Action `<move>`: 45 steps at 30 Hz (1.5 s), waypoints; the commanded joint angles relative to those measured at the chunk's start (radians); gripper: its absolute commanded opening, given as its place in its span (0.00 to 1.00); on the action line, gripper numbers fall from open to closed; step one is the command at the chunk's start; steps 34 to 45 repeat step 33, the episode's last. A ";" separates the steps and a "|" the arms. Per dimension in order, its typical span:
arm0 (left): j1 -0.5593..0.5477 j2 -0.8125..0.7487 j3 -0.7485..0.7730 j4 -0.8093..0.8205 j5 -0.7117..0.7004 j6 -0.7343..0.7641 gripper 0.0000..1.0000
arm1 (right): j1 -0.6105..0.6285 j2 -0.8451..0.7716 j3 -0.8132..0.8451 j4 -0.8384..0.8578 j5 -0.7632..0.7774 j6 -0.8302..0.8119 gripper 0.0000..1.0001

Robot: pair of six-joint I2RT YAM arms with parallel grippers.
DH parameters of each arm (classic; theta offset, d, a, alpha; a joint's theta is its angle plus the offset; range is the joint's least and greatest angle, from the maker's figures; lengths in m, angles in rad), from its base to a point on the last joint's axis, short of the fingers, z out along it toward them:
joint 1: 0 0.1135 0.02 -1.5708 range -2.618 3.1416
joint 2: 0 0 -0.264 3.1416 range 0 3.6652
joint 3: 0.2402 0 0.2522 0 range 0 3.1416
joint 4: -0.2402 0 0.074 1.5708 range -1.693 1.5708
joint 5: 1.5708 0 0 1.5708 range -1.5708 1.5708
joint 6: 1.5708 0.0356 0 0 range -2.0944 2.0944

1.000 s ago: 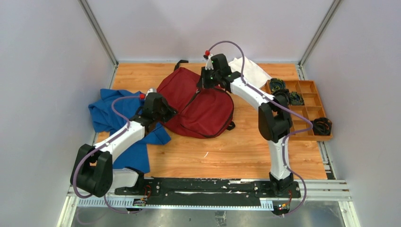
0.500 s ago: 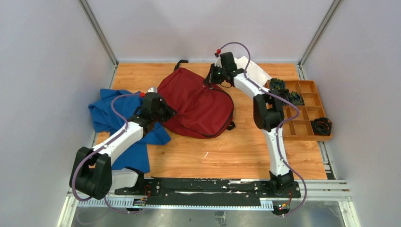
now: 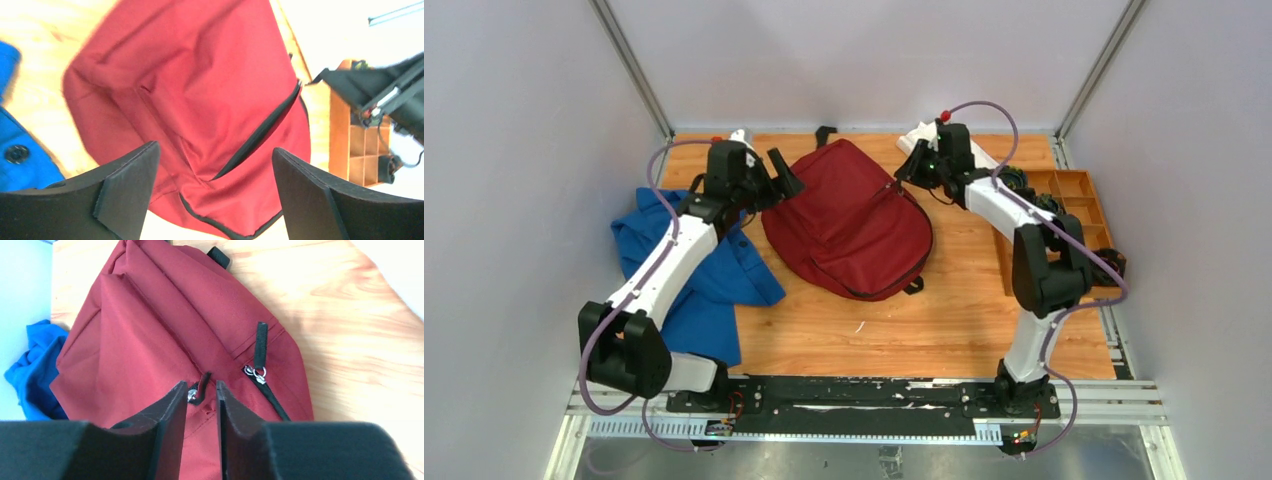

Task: Pack the student bag
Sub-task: Zip the student bag at the center of the board, then reset both arms

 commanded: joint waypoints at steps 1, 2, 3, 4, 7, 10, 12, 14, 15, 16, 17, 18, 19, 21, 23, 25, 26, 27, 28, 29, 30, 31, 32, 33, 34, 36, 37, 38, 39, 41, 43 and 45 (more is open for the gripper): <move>0.042 0.032 0.154 -0.154 0.049 0.142 0.91 | -0.024 -0.124 -0.106 0.051 0.112 -0.041 0.39; 0.042 0.025 0.175 -0.179 0.039 0.162 0.92 | -0.024 -0.169 -0.123 0.035 0.125 -0.072 0.44; 0.043 0.015 0.189 -0.195 0.031 0.179 0.94 | -0.025 -0.218 -0.141 0.023 0.147 -0.096 0.48; 0.043 0.000 0.196 -0.209 0.021 0.193 0.97 | -0.025 -0.270 -0.158 0.006 0.181 -0.120 0.50; 0.078 -0.074 0.187 -0.229 0.083 0.197 1.00 | -0.025 -0.438 -0.182 -0.123 0.304 -0.175 0.61; 0.152 -0.179 0.128 -0.202 0.219 0.165 1.00 | -0.002 -0.587 -0.206 -0.304 0.337 -0.162 0.93; 0.167 -0.246 0.105 -0.245 0.143 0.174 1.00 | 0.048 -0.703 -0.254 -0.406 0.418 -0.174 0.95; 0.169 -0.308 0.086 -0.297 0.027 0.170 1.00 | 0.076 -0.804 -0.317 -0.509 0.501 -0.178 0.96; 0.169 -0.342 0.077 -0.313 -0.010 0.164 1.00 | 0.077 -0.857 -0.348 -0.547 0.529 -0.176 0.97; 0.169 -0.375 0.066 -0.322 -0.021 0.157 1.00 | 0.077 -0.908 -0.380 -0.582 0.554 -0.167 0.97; 0.169 -0.408 0.053 -0.323 -0.016 0.139 1.00 | 0.077 -0.956 -0.408 -0.606 0.566 -0.162 0.97; 0.168 -0.444 0.043 -0.323 -0.003 0.124 1.00 | 0.077 -1.005 -0.438 -0.624 0.575 -0.161 0.98; 0.168 -0.475 0.032 -0.321 0.014 0.116 1.00 | 0.077 -1.047 -0.467 -0.637 0.602 -0.155 0.98; 0.169 -0.540 0.014 -0.319 0.042 0.121 1.00 | 0.077 -1.125 -0.517 -0.655 0.667 -0.145 1.00; 0.169 -0.598 0.001 -0.327 0.026 0.131 1.00 | 0.076 -1.179 -0.535 -0.666 0.710 -0.141 1.00; 0.169 -0.645 -0.013 -0.335 -0.018 0.126 1.00 | 0.076 -1.214 -0.526 -0.668 0.718 -0.140 1.00; 0.168 -0.660 -0.013 -0.338 -0.026 0.122 1.00 | 0.077 -1.226 -0.515 -0.668 0.714 -0.140 1.00; 0.168 -0.668 -0.007 -0.337 -0.018 0.121 1.00 | 0.077 -1.233 -0.504 -0.665 0.707 -0.144 1.00; 0.168 -0.668 0.003 -0.338 -0.004 0.122 1.00 | 0.078 -1.234 -0.492 -0.661 0.703 -0.147 1.00; 0.168 -0.665 0.016 -0.338 0.009 0.123 1.00 | 0.077 -1.236 -0.482 -0.662 0.703 -0.149 1.00; 0.169 -0.663 0.027 -0.338 0.018 0.126 1.00 | 0.076 -1.237 -0.479 -0.659 0.702 -0.154 1.00; 0.168 -0.662 0.034 -0.337 0.019 0.130 1.00 | 0.076 -1.237 -0.481 -0.648 0.703 -0.161 0.99; 0.169 -0.662 0.038 -0.338 0.015 0.133 1.00 | 0.077 -1.235 -0.484 -0.642 0.703 -0.166 0.99; 0.169 -0.660 0.039 -0.338 0.008 0.134 1.00 | 0.076 -1.233 -0.484 -0.635 0.698 -0.170 0.99; 0.169 -0.660 0.039 -0.338 0.008 0.134 1.00 | 0.076 -1.233 -0.484 -0.635 0.698 -0.170 0.99; 0.169 -0.660 0.039 -0.338 0.008 0.134 1.00 | 0.076 -1.233 -0.484 -0.635 0.698 -0.170 0.99; 0.169 -0.660 0.039 -0.338 0.008 0.134 1.00 | 0.076 -1.233 -0.484 -0.635 0.698 -0.170 0.99; 0.169 -0.660 0.039 -0.338 0.008 0.134 1.00 | 0.076 -1.233 -0.484 -0.635 0.698 -0.170 0.99; 0.169 -0.660 0.039 -0.338 0.008 0.134 1.00 | 0.076 -1.233 -0.484 -0.635 0.698 -0.170 0.99; 0.169 -0.660 0.039 -0.338 0.008 0.134 1.00 | 0.076 -1.233 -0.484 -0.635 0.698 -0.170 0.99; 0.169 -0.660 0.039 -0.338 0.008 0.134 1.00 | 0.076 -1.233 -0.484 -0.635 0.698 -0.170 0.99; 0.169 -0.660 0.039 -0.338 0.008 0.134 1.00 | 0.076 -1.233 -0.484 -0.635 0.698 -0.170 0.99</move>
